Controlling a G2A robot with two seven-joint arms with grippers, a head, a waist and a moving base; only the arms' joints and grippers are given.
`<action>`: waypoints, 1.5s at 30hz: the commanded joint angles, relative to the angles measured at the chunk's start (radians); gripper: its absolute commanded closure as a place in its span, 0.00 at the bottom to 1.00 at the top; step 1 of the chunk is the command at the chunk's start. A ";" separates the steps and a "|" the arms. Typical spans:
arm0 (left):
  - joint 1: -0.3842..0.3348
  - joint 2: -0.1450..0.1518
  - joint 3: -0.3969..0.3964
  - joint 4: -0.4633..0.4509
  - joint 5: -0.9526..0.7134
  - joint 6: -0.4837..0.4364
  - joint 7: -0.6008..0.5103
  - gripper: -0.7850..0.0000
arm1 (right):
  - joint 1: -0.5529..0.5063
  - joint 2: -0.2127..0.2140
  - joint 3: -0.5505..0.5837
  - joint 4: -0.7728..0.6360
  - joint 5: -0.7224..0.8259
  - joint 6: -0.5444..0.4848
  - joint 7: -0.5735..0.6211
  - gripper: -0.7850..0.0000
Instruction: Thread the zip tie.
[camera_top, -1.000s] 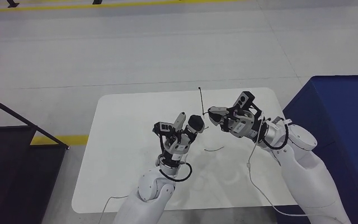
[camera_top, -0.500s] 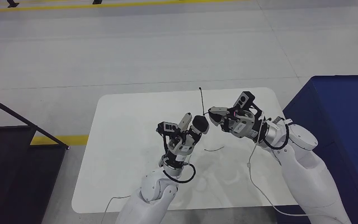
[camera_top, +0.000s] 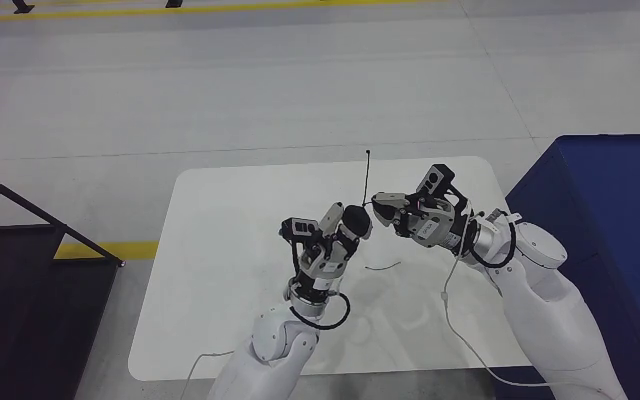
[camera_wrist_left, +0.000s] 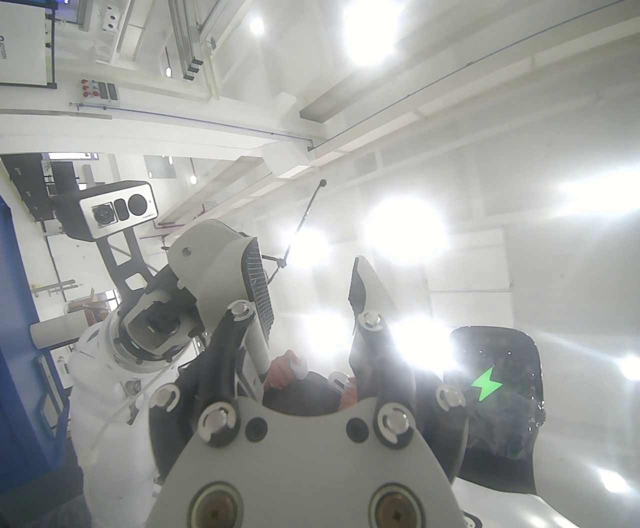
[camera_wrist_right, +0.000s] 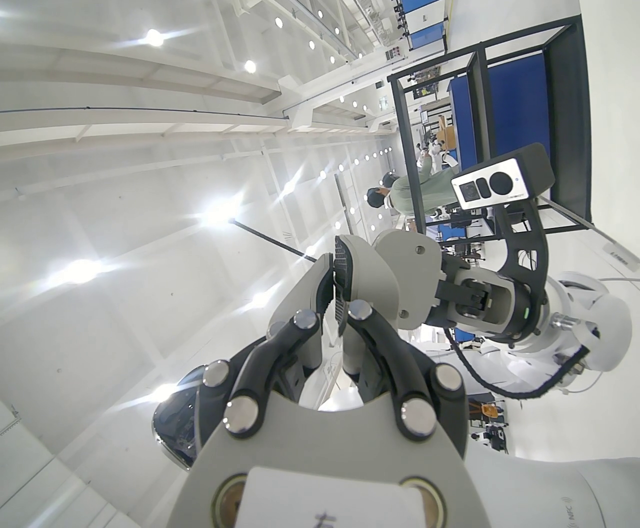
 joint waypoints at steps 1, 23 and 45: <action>0.000 -0.001 0.000 0.001 0.004 -0.001 -0.001 0.61 | 0.000 0.000 0.001 0.000 0.000 0.000 0.001 1.00; -0.021 -0.021 0.020 0.031 0.032 -0.013 0.032 0.84 | -0.007 0.001 0.007 0.008 -0.011 -0.002 0.029 1.00; -0.023 -0.036 0.040 0.063 0.106 -0.015 0.053 1.00 | -0.028 0.003 0.050 0.006 0.011 -0.025 0.039 1.00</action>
